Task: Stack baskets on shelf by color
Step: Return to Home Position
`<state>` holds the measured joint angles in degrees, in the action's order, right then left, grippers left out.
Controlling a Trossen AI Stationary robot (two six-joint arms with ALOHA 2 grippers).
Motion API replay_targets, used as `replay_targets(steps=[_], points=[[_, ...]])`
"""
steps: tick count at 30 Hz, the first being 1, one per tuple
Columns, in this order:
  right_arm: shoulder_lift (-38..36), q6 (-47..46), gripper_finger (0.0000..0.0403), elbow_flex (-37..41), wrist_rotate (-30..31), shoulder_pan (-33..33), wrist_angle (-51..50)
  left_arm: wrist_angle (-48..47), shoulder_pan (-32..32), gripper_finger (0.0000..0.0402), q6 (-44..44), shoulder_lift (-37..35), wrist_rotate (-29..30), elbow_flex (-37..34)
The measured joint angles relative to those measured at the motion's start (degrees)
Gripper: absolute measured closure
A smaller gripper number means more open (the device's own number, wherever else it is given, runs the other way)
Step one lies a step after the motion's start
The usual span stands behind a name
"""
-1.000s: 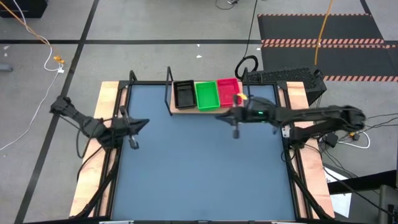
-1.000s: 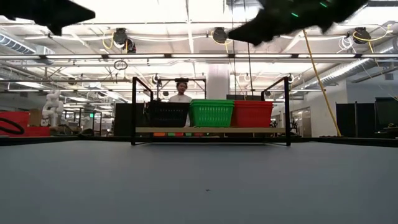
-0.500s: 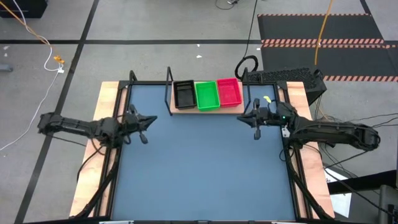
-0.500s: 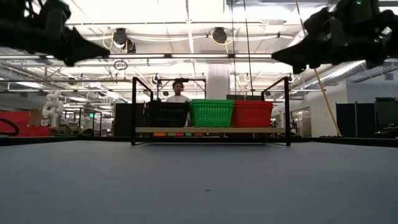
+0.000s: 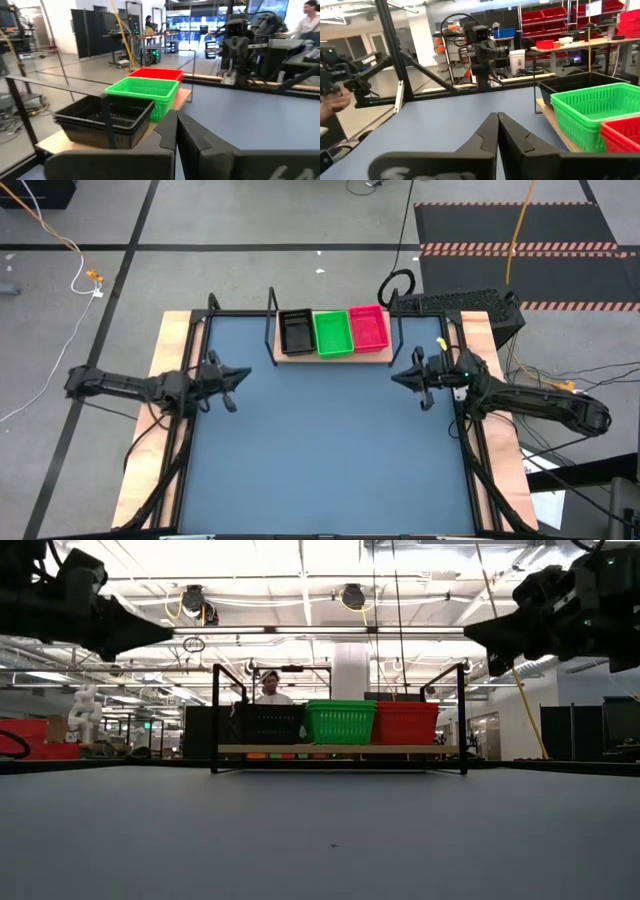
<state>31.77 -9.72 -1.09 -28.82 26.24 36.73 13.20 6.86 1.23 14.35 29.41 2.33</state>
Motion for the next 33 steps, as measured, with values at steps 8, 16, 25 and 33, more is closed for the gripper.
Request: replay_targets(steps=[8,16,25,33], points=[[-10.22,1.2,0.0403,0.09,-1.79,0.0,-8.87,-6.02,3.06,0.0398,-0.56,-8.47,1.69,-1.34],[-19.99,3.7,0.0403,0.2,-4.92,0.02,-14.02,-9.21,3.38,0.0398,-0.55,-10.98,1.99,-1.7],[-29.09,-2.89,0.0403,0.05,-8.37,0.04,-14.74,-9.27,4.67,0.0394,-6.01,-10.99,0.59,-1.7],[-31.51,5.3,0.0403,0.29,-2.17,0.04,-29.87,-9.49,8.82,0.0394,1.25,-9.76,2.43,-1.68]])
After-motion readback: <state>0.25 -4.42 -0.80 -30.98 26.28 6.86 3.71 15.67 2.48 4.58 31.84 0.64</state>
